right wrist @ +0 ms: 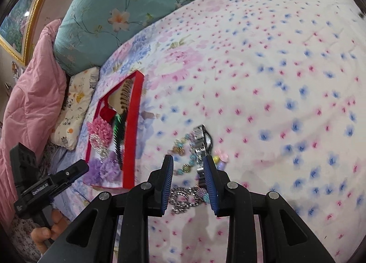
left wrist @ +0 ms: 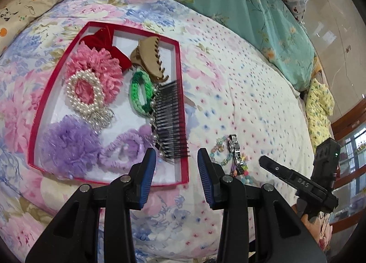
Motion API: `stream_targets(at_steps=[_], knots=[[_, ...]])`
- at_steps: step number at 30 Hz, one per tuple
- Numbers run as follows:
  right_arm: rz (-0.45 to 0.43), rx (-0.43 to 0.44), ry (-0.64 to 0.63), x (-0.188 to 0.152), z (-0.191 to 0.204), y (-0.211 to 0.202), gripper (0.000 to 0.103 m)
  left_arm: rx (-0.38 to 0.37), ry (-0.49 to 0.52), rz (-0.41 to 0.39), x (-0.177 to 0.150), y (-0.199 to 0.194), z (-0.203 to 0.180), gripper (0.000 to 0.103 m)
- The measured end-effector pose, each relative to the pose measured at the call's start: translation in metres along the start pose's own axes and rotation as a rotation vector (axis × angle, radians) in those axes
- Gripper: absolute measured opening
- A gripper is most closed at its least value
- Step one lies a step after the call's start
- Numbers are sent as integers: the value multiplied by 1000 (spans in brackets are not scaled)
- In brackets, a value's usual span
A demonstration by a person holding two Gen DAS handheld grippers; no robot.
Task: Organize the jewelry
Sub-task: 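Move both open tools back to the silver watch and beaded bracelets, then grasp the silver watch with the right tool while the left grasps the beaded bracelet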
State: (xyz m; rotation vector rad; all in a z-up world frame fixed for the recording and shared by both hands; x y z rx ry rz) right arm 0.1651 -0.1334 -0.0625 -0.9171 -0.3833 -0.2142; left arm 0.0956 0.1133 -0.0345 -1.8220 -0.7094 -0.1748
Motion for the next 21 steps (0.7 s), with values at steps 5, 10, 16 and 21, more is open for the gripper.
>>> stream_targets(at_steps=[5,10,16,21], knots=[[16,-53,-72,-5,2,16,30,2,4,20,-6,4,-2,36],[33,-108,-138,-5,2,35,30,-2,7,39,-11,9,-4,36],[33,-169,-210,-1,3,53,29,-14,31,62,-16,15,-16,36],[41,-182,-233,1,1,59,18,-26,76,82,-19,22,-34,36]])
Point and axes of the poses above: each gripper's, at about its wrist camera, not at the fingertips, and y roughly the way its jaws point, z to its left, x to its top, the point moved 5 cm from there along y, roughly the way its jaws point, and after that the axes turned 3 degrees about x, right-handed, at the moved point
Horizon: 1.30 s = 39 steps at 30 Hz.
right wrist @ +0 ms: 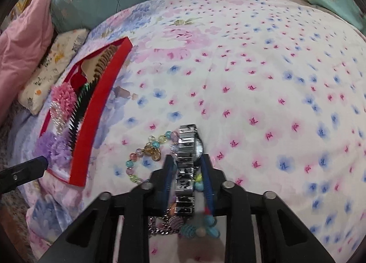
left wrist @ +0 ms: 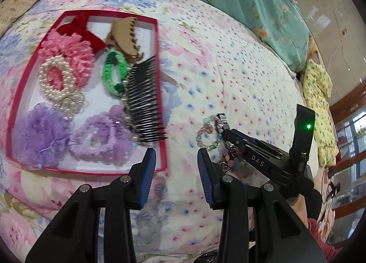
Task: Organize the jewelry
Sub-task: 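Grasp the silver watch with the right tool while the left grasps the beaded bracelet, then carry the watch and beaded bracelet into the tray and open both tools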
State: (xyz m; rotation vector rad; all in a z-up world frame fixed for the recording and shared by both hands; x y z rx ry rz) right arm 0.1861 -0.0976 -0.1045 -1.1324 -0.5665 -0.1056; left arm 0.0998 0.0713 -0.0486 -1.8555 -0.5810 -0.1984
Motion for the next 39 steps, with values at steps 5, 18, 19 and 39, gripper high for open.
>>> stream_targets(at_steps=[5,18,19,39], knots=[[-15,75,55,1,-7,-14,15,-7,45,23,-1,10,-19,36],[-135,171,206,12,-51,-81,13,12,247,103,0,71,-92,36],[-141,179,217,12,-54,-84,13,25,258,113,1,79,-94,36],[-171,208,235,20,-62,-106,8,-9,237,89,2,80,-84,6]])
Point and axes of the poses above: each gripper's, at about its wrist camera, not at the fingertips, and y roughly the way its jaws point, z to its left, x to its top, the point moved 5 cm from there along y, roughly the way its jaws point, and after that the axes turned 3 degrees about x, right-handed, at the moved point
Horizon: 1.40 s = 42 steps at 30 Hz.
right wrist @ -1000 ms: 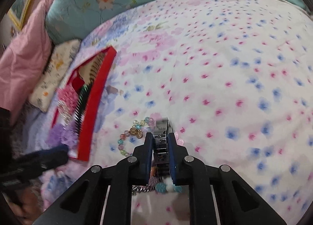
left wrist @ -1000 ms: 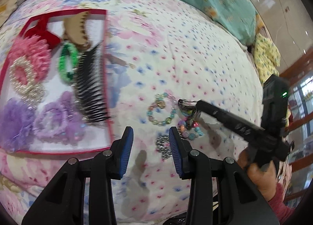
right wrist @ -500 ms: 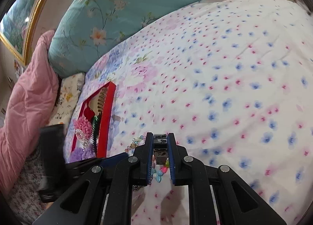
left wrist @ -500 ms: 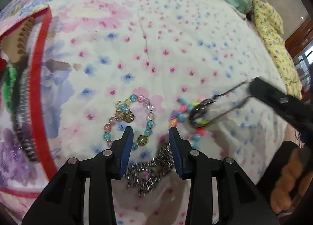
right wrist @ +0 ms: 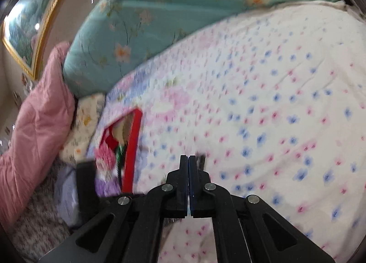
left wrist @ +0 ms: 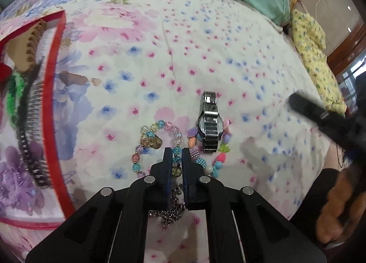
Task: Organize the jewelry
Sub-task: 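Carry the watch and beaded bracelet into the tray and open both tools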
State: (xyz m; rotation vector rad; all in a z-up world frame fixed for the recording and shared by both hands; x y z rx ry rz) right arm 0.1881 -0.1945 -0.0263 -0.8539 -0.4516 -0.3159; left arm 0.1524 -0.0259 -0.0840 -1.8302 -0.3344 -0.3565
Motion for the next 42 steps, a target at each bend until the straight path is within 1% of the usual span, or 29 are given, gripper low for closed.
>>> stream_targets(at_steps=[1,2,3,4,5,10,12,14,16,17,18,19,20,21,22,25,28,31,37,42], knots=[[15,-8,-6,-4,0,6,10,-1,-10,-6,0,-4,3,6],[38,-15,-20,-9,2,13,21,-8,-22,-19,0,-10,6,6],[51,-22,-28,-14,2,19,35,-14,-32,-31,1,-16,8,6],[60,-33,-34,-18,2,25,41,-18,-39,-40,2,-19,9,6],[72,-47,-47,-22,3,31,44,-25,-48,-53,4,-25,11,6],[117,-111,-86,-30,4,66,44,-48,-77,-103,11,-46,15,6],[130,-153,-104,-30,3,80,43,-60,-89,-119,13,-52,16,6],[100,-170,-121,-27,4,90,42,-67,-103,-130,14,-58,18,6],[89,-213,-169,-26,8,97,41,-75,-112,-136,12,-62,20,6],[89,-246,-202,-26,12,101,37,-73,-116,-140,11,-65,22,6],[84,-275,-220,-26,13,102,24,-72,-118,-144,10,-67,24,6],[84,-274,-222,-26,13,102,24,-71,-120,-148,9,-70,25,6],[84,-257,-212,-25,12,101,21,-73,-124,-152,7,-73,27,6],[84,-221,-189,-24,12,98,17,-73,-128,-156,7,-75,29,6],[80,-188,-164,-24,12,93,16,-73,-133,-161,6,-78,31,6],[44,-77,-113,-19,21,74,16,-72,-142,-178,3,-87,36,6],[10,-17,-102,-14,35,53,16,-73,-153,-198,0,-97,41,6],[-11,29,-93,-9,48,38,16,-77,-166,-222,-2,-108,45,6],[-30,74,-126,-3,81,25,16,-70,-191,-282,-7,-137,59,6],[-12,117,-168,-6,112,27,16,-51,-232,-332,-13,-163,83,6]])
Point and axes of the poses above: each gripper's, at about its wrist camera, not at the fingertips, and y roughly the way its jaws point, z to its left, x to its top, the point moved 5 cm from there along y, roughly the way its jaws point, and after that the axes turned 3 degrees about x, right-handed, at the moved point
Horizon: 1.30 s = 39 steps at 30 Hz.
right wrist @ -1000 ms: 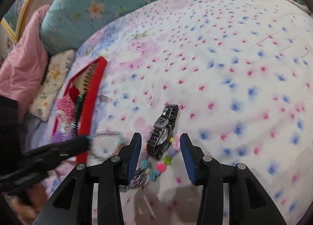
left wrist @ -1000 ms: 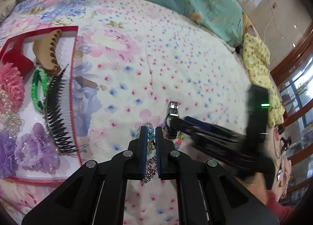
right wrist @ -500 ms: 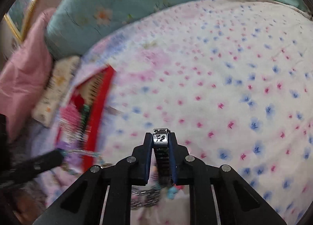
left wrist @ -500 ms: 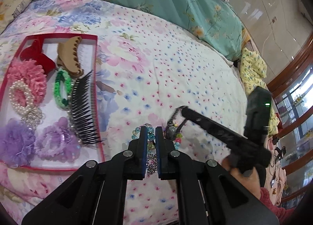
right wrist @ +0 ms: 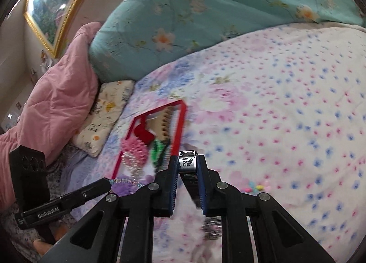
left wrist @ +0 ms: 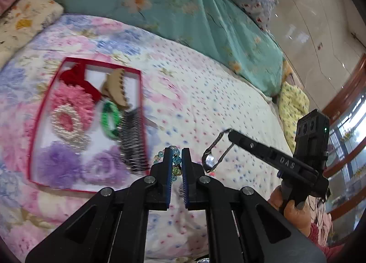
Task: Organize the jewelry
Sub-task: 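Carry the watch and beaded bracelet into the tray and open both tools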
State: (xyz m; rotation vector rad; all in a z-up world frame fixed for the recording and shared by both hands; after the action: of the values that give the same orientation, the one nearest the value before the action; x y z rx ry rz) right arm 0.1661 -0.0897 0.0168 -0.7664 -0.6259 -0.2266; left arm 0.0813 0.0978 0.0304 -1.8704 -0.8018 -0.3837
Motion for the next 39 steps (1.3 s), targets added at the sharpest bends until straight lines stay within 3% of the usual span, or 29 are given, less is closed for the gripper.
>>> stream_targets(at_steps=[11,20,27,39], knots=[[94,80,-85,-15,62,41,16,80,-95,-82,10,-38,64,6],[148,132,-125,-26,100,78,16,125,-139,-94,13,-43,101,6],[184,141,-142,-33,112,106,16,144,-153,-57,7,-29,120,6],[289,81,-119,-64,88,154,16,219,-174,49,-22,16,152,6]])
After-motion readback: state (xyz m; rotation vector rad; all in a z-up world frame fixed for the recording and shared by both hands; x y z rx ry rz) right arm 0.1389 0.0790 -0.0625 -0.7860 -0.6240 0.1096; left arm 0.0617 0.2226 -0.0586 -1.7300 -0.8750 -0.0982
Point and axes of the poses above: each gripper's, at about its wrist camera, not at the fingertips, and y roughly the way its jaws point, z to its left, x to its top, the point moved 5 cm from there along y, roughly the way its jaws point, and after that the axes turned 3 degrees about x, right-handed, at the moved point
